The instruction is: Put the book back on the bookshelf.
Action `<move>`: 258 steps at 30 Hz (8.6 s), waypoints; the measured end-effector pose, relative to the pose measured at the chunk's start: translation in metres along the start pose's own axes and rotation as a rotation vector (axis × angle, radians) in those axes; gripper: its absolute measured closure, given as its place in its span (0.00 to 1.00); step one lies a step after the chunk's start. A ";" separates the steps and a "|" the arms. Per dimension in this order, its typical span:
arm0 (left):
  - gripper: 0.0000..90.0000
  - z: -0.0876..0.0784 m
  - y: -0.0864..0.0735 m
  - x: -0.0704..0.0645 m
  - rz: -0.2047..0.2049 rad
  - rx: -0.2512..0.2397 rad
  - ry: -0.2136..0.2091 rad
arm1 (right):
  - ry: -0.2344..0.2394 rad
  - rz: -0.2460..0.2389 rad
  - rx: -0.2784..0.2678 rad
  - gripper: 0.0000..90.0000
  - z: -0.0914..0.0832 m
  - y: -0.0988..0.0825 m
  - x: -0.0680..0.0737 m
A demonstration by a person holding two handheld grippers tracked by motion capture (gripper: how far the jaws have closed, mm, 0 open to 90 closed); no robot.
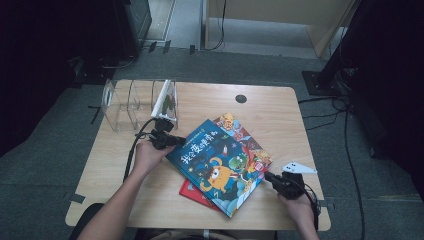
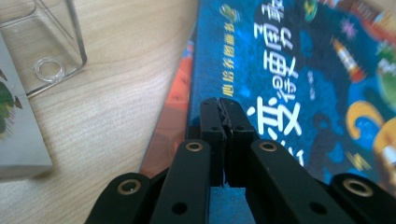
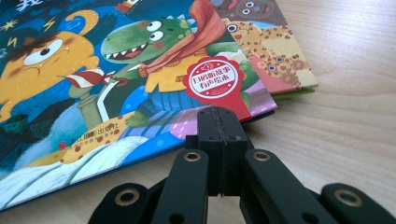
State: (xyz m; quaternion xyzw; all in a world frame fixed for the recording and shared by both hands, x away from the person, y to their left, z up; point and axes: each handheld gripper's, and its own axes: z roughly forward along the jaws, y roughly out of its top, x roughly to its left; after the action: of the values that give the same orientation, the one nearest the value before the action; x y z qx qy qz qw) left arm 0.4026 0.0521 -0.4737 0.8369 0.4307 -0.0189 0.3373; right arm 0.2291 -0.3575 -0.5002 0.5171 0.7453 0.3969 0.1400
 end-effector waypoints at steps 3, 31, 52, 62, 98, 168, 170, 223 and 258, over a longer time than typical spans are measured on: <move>0.97 -0.003 -0.001 -0.003 0.024 0.003 0.031 | -0.001 -0.005 0.000 1.00 0.002 0.002 -0.001; 0.94 -0.021 -0.019 0.012 -0.025 0.000 0.023 | 0.022 -0.044 0.021 0.99 0.025 0.027 -0.012; 0.93 -0.039 -0.035 0.029 -0.082 -0.024 0.089 | 0.057 -0.072 0.022 0.99 0.043 0.042 -0.018; 0.99 -0.036 -0.040 0.024 -0.083 0.013 0.085 | 0.065 -0.073 0.016 1.00 0.048 0.047 -0.021; 0.93 -0.049 -0.071 0.003 -0.111 0.011 0.064 | 0.034 -0.059 -0.020 1.00 0.078 0.072 -0.029; 0.30 -0.012 -0.056 -0.001 -0.172 0.016 -0.040 | 0.043 -0.160 0.028 1.00 0.058 0.055 -0.007; 0.30 -0.012 -0.056 -0.001 -0.174 0.016 -0.039 | 0.040 -0.154 0.028 1.00 0.058 0.055 -0.006; 0.91 -0.138 0.080 -0.011 -0.282 0.245 -0.311 | 0.173 -0.342 0.031 0.85 0.096 0.071 0.050; 0.93 -0.287 0.022 0.027 -0.361 0.205 -0.051 | 0.142 -0.340 0.033 0.57 0.102 0.082 0.030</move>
State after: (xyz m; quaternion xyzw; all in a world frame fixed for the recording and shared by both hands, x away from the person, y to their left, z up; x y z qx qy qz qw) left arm 0.3616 0.2287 -0.2486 0.7753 0.5609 -0.1441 0.2522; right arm 0.3332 -0.2736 -0.4997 0.3564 0.8365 0.3907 0.1435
